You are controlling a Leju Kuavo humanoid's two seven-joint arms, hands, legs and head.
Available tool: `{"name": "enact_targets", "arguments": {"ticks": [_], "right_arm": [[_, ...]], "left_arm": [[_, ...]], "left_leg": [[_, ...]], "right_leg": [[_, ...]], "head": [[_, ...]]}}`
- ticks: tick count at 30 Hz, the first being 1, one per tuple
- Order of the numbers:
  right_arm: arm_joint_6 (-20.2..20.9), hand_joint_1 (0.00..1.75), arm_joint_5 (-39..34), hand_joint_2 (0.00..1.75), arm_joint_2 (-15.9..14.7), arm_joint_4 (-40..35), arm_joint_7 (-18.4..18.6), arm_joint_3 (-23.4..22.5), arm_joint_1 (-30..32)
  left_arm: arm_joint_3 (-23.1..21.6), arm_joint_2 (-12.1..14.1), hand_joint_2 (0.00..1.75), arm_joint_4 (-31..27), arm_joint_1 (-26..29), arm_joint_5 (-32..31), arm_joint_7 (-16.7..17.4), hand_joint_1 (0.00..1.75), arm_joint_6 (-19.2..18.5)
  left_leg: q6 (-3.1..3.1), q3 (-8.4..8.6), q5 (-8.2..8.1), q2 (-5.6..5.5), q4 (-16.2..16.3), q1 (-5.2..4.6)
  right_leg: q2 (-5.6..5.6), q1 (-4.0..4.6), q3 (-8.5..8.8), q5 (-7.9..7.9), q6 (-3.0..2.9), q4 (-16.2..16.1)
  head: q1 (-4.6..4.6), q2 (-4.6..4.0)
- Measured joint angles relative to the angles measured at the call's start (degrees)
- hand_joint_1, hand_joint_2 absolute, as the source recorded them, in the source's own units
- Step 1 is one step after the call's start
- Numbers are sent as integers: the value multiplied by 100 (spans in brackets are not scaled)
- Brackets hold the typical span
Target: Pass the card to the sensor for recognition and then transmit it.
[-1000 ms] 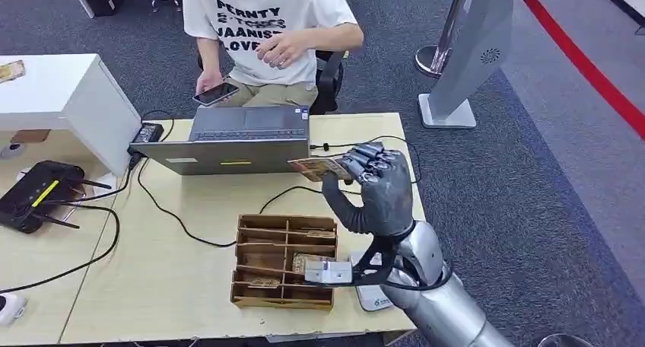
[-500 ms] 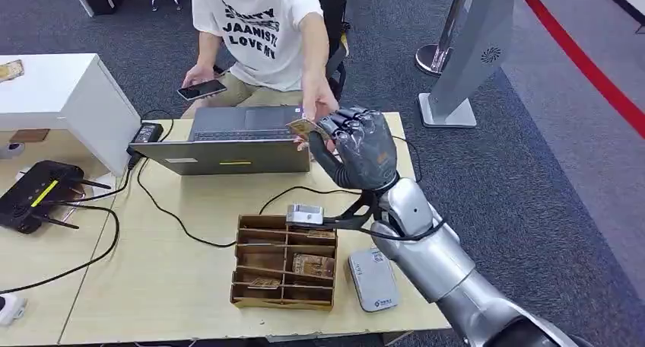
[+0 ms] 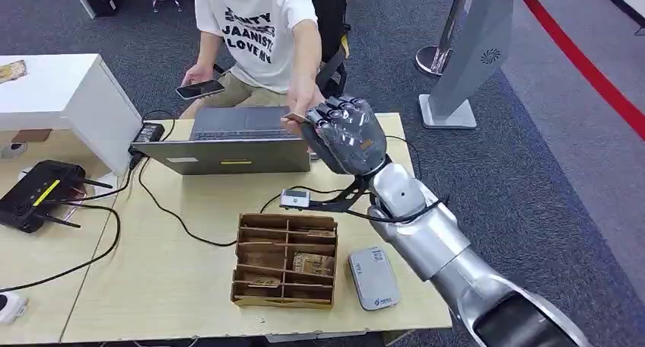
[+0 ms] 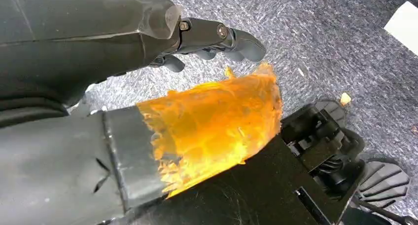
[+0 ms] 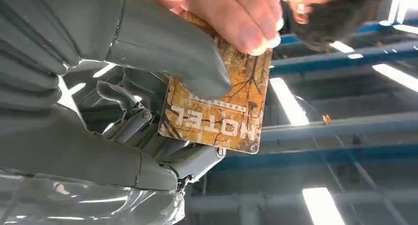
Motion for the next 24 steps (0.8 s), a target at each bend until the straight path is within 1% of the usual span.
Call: {"name": "enact_targets", "arguments": {"ticks": [1,2,3,4,5,6,8,9,10,11,13,15,17,20,22,24], "right_arm": [[0,112,0,175,0,0,0,0,0],[0,94,13,175,2,17,7,0,-5],[-2,35,94,175,11,151,37,-2,-59],[-4,19,137,175,11,215,61,-2,-72],[-7,0,245,175,22,347,96,0,-82],[-7,0,423,175,22,478,207,22,-82],[-9,0,487,175,22,683,282,55,-76],[-9,0,367,175,22,669,191,44,-8],[-11,0,-19,175,63,294,-202,-89,323],[-13,0,-351,175,129,-8,-464,-212,580],[-13,0,-878,175,242,-449,-784,-360,926],[-13,0,-1149,175,297,-670,-901,-415,1112],[-13,0,-1925,175,352,-1175,-1084,-409,1490],[-11,0,-2615,175,374,-1807,-1224,-372,1945],[-11,0,-2862,175,376,-2126,-1296,-339,2163],[-11,0,-2925,175,376,-2324,-1323,-310,2302]], "left_arm": [[0,0,0,0,0,0,0,0,0],[-4,0,0,0,0,0,-2,0,-2],[-28,2,0,0,5,-2,-15,0,-2],[-35,2,0,0,7,0,-17,0,0],[-59,2,0,0,7,4,-24,0,0],[-63,2,0,0,5,22,-28,0,0],[-63,4,0,0,11,72,-28,0,4],[-63,4,0,0,14,116,-28,0,26],[-61,9,0,0,30,210,-28,0,74],[-61,11,0,0,50,271,-28,0,127],[-55,13,0,0,77,356,-15,0,183],[-50,13,0,0,98,411,-11,0,228],[-15,15,0,0,140,547,-20,0,326],[55,28,0,0,211,664,-46,0,411],[94,39,0,0,244,708,-48,0,444],[105,48,0,0,259,721,-50,0,466]], "left_leg": [[0,0,0,0,0,0],[0,0,0,0,0,0],[1,0,2,0,0,2],[1,0,2,2,0,2],[1,0,1,6,0,1],[0,0,0,5,0,1],[-1,-6,-1,4,0,0],[-1,-6,-1,5,0,0],[-2,-8,-2,3,0,1],[-4,-7,-4,4,-1,1],[-6,-8,-7,4,-2,1],[-6,-7,-8,4,-2,1],[-5,-9,-12,1,-4,2],[-8,-9,-15,3,-4,2],[-10,-9,-18,4,-4,1],[-10,-8,-18,4,-4,1]], "right_leg": [[0,0,0,0,0,0],[0,0,0,0,0,0],[0,0,1,3,-2,0],[2,0,1,6,-4,0],[10,-1,-2,10,-6,0],[11,0,-3,9,-5,-1],[8,0,-10,7,-4,-1],[9,1,-11,6,-4,-1],[8,1,-11,3,-6,-1],[8,2,-12,1,-8,0],[8,3,-13,-4,-13,0],[8,3,-13,-7,-12,-1],[3,4,-12,-15,-11,-1],[6,4,-13,-16,-10,-1],[6,2,-13,-16,-10,-1],[6,3,-13,-16,-9,-1]], "head": [[0,0],[0,0],[0,0],[4,0],[-2,0],[0,0],[0,0],[-2,0],[-2,0],[-2,0],[-2,0],[0,0],[2,0],[0,0],[-2,0],[0,0]]}}
